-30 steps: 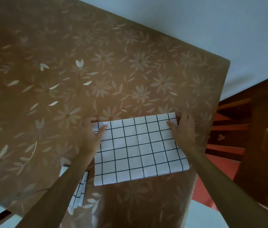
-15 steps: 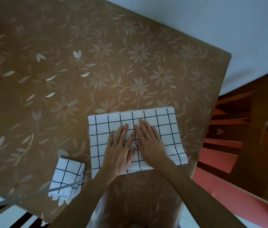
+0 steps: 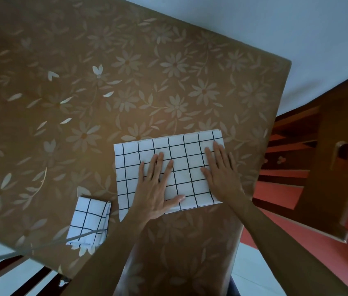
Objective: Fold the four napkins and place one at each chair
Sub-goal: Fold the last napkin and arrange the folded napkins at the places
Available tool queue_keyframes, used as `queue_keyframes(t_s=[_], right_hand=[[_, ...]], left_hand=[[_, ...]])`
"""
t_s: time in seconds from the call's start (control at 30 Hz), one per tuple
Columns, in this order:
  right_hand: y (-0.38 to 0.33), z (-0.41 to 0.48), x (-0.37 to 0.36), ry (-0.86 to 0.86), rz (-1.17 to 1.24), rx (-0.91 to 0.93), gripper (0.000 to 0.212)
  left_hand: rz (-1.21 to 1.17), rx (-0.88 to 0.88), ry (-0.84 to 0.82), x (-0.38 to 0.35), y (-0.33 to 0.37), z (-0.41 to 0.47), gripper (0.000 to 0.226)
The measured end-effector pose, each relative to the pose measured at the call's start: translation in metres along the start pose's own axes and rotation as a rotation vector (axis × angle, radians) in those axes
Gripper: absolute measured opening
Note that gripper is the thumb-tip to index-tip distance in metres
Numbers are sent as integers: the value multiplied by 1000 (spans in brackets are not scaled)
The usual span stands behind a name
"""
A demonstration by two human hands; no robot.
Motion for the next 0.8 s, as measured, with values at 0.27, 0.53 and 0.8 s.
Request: queue_keyframes(t_s=[0.27,0.53,0.8], right_hand=[[-62,-47,-13,69,15,144,58],[-45,-55,-30,-19,0,135,58],[8,-79,-9,8,168,-204,66]], left_hand=[[-2,18,38,-4,7,1,111],[29,8,112,-17,12,-23,73],[-38,152,111,-16,-4,-37,77]])
Point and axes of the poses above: each hand's wrist, its own z-axis towards the middle knuckle, its own x-axis out of the back of the hand, y = z × x, the point moved 5 cm from there along z, towards the middle knuckle, and after that the axes turned 6 degrees about -y, right-handed, at the moved point
